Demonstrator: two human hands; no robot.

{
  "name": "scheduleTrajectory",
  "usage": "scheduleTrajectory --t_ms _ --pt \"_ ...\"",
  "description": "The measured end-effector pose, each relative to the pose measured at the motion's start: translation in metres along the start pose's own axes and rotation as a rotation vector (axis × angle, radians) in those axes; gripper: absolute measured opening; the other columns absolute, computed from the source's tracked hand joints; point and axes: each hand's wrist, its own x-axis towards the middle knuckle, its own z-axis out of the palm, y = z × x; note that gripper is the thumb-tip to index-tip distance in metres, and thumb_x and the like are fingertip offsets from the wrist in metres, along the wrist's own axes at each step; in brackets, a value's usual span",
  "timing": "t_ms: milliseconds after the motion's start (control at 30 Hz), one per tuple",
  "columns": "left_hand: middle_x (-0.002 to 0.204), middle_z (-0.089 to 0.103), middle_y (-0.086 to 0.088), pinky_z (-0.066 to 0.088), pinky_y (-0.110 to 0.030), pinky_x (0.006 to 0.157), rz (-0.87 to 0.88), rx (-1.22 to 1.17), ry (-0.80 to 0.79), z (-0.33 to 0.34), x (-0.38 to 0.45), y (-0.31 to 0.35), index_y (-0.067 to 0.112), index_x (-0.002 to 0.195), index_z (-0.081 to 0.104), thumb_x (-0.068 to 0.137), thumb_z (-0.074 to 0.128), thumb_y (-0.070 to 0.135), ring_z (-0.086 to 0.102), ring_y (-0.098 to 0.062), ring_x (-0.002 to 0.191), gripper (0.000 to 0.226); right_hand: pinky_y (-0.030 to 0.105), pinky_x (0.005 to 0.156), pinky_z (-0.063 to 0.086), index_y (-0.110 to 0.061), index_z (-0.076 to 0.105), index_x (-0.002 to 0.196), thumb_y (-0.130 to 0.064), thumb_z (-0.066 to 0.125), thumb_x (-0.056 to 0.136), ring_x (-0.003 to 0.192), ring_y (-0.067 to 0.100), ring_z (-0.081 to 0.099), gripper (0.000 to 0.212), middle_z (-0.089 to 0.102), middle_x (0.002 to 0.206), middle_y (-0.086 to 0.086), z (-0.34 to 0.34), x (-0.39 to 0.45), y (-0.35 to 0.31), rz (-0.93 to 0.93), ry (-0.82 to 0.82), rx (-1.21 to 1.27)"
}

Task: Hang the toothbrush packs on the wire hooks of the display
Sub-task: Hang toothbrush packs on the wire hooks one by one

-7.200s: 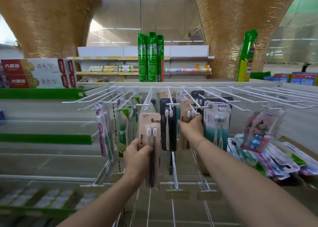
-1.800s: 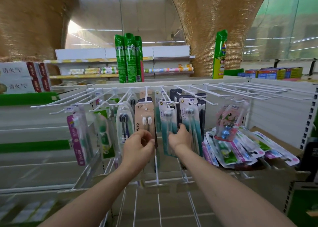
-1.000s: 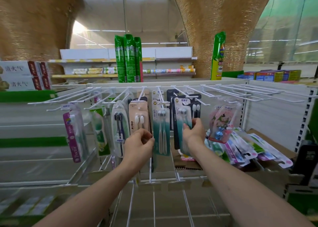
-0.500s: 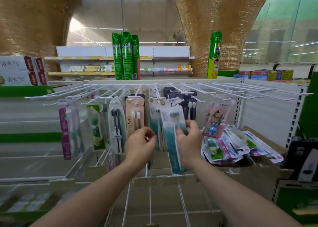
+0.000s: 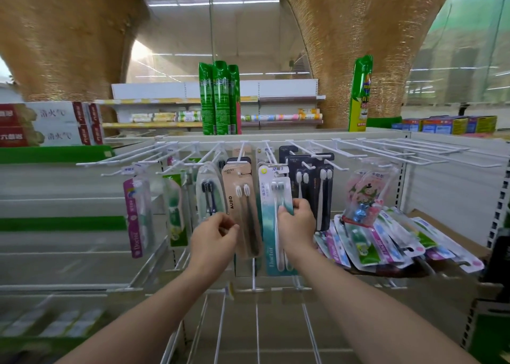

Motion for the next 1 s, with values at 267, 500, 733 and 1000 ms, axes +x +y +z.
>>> scheduleTrajectory --t_ms 267,500,733,1000 --pt "0.086 0.068 0.008 0.058 -0.044 0.083 -0.010 -0.007 -0.033 0.007 -0.001 0.008 0.032 0.085 0.067 0.095 0.068 0.026 0.065 -0.013 0.085 0.012 0.031 0.064 0.047 -0.009 0.058 0.103 -0.017 0.052 0.102 0.076 0.021 0.058 0.009 0.065 0.098 0.011 0.005 0.032 0.006 0.033 -0.108 -0.276" --pt "0.095 0.068 0.007 0.053 -0.024 0.076 -0.008 -0.020 -0.093 0.016 -0.002 0.013 0.029 0.092 0.068 0.097 0.066 0.022 0.064 -0.008 0.091 0.009 0.031 0.068 0.051 -0.021 0.060 0.097 -0.053 0.067 0.090 0.078 0.014 0.061 0.033 0.064 0.086 -0.005 -0.009 0.041 0.015 -0.114 -0.002 -0.304" --pt "0.093 0.068 0.006 0.044 -0.015 0.066 -0.022 -0.038 -0.097 0.021 0.000 0.015 0.025 0.092 0.069 0.098 0.066 0.019 0.062 -0.006 0.087 0.009 0.034 0.076 0.047 -0.016 0.055 0.109 -0.044 0.066 0.093 0.090 0.020 0.056 0.034 0.057 0.105 0.001 -0.029 0.067 0.011 -0.100 0.146 -0.307" --pt "0.090 0.070 0.003 0.058 -0.032 0.077 -0.010 -0.040 -0.102 0.030 0.001 0.013 0.026 0.089 0.070 0.096 0.068 0.020 0.066 -0.012 0.085 0.009 0.035 0.083 0.044 -0.012 0.054 0.121 -0.034 0.067 0.095 0.108 0.028 0.057 0.036 0.058 0.120 0.008 -0.034 0.067 0.021 -0.072 0.208 -0.346"
